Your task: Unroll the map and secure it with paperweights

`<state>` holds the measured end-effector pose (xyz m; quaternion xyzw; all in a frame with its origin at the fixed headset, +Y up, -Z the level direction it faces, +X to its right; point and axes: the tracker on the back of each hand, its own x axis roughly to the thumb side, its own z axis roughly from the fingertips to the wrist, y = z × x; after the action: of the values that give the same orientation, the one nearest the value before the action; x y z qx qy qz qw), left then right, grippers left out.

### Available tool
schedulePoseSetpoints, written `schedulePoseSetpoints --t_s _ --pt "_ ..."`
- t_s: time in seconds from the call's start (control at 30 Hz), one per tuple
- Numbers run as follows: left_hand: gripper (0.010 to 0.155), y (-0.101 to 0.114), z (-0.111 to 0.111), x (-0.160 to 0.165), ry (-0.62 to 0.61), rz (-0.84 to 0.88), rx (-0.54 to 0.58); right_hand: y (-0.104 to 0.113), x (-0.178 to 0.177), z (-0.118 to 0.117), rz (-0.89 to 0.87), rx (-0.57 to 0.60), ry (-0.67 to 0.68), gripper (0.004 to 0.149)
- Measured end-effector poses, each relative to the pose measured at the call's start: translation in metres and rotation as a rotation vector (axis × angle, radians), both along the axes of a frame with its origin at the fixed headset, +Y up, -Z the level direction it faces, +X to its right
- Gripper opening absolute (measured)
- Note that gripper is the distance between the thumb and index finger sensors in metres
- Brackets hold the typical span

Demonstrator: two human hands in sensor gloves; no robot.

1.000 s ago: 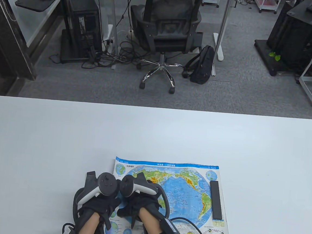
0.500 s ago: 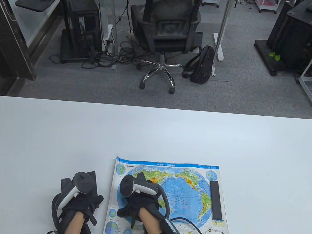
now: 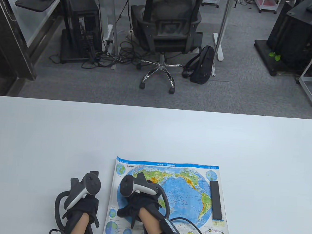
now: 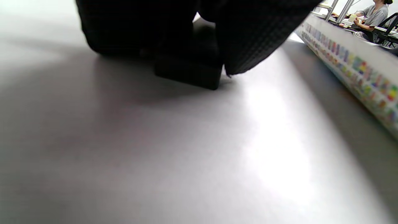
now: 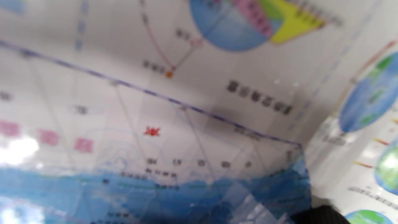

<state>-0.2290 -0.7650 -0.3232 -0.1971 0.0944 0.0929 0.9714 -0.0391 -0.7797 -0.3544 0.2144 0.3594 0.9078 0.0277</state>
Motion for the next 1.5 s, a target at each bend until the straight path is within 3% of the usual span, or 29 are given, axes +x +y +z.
schedulePoseSetpoints --t_s 0.37,0.57,0.67,0.77,0.9,1.07,1.27,1.5 --pt "0.079 0.001 -0.003 -0.004 0.069 -0.008 0.110 0.000 0.000 0.000 0.000 -0.001 -0.001 0.082" --pt "0.081 0.006 0.005 -0.018 0.138 0.211 0.180 0.000 0.000 0.000 0.004 -0.005 -0.001 0.082" --pt "0.079 0.019 0.010 -0.012 0.082 0.279 0.283 -0.001 0.000 0.000 -0.004 -0.002 -0.005 0.082" --pt "0.078 0.031 0.013 0.005 0.004 0.328 0.297 -0.001 0.000 0.000 0.000 -0.005 -0.004 0.082" --pt "0.077 0.031 0.012 0.029 -0.061 0.431 0.258 -0.001 0.000 0.000 -0.001 -0.005 -0.004 0.082" --pt "0.075 0.021 0.009 0.040 -0.038 0.204 0.210 -0.001 0.000 0.000 -0.005 -0.004 -0.007 0.082" --pt "0.070 0.007 0.005 0.045 -0.051 0.187 0.125 -0.001 0.000 0.000 -0.003 -0.005 -0.005 0.082" --pt "0.068 0.004 0.003 0.054 -0.071 0.126 0.104 -0.001 0.000 0.000 -0.006 -0.008 -0.005 0.082"
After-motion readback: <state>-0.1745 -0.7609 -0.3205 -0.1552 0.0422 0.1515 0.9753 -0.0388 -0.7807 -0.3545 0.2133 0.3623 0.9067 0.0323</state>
